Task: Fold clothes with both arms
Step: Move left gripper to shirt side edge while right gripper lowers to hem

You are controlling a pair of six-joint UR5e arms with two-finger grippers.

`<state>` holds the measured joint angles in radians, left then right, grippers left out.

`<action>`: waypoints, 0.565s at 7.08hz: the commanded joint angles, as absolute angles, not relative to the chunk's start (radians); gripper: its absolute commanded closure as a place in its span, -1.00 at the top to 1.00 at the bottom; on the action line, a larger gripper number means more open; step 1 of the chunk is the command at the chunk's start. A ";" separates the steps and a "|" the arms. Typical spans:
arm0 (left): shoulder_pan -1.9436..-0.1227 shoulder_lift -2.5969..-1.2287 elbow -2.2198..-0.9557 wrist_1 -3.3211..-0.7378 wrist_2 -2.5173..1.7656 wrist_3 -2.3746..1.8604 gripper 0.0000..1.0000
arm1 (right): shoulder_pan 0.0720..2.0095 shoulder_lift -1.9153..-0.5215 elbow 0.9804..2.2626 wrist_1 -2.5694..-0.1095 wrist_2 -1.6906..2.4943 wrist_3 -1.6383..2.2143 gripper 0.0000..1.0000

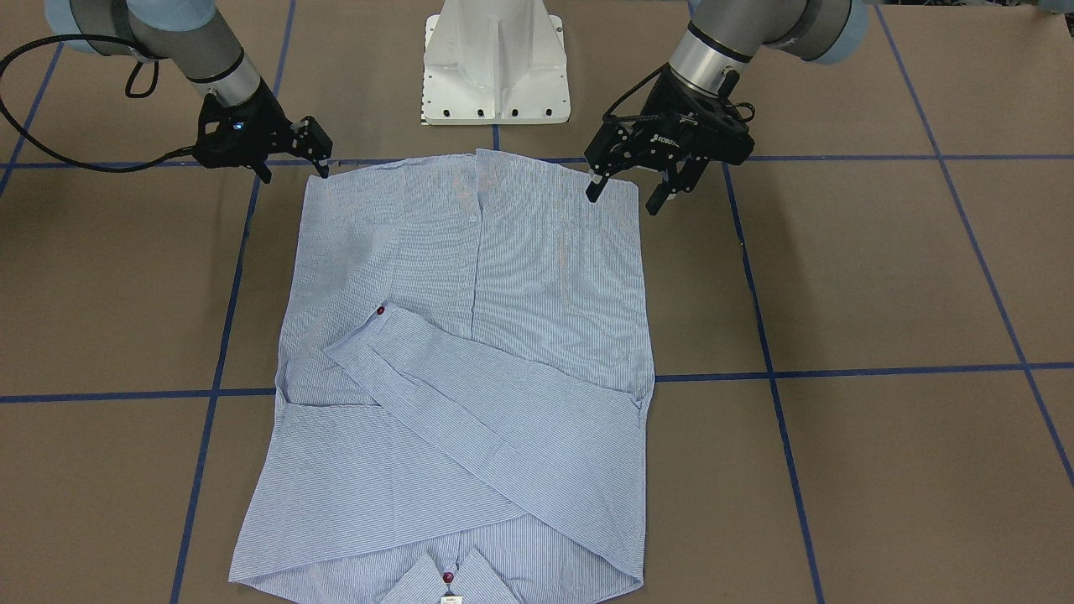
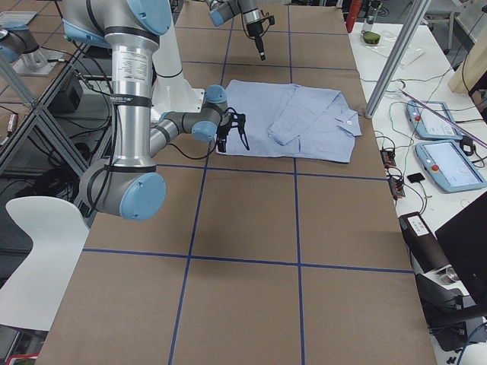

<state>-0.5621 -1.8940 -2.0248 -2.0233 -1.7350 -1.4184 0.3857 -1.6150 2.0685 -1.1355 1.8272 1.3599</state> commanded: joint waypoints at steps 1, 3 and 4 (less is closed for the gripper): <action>-0.561 -1.894 -2.022 -2.023 -1.733 -1.419 0.98 | 0.338 -1.588 2.025 -1.137 1.825 1.361 1.00; -0.561 -1.894 -2.022 -2.023 -1.733 -1.420 0.98 | 0.327 -1.592 2.016 -1.140 1.827 1.361 1.00; -0.560 -1.894 -2.022 -2.023 -1.733 -1.420 0.98 | 0.327 -1.592 2.014 -1.140 1.828 1.361 1.00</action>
<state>-0.5609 -1.8944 -2.0219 -2.0233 -1.7335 -1.4202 0.3299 -1.5915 2.0190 -1.1390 1.8268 1.3607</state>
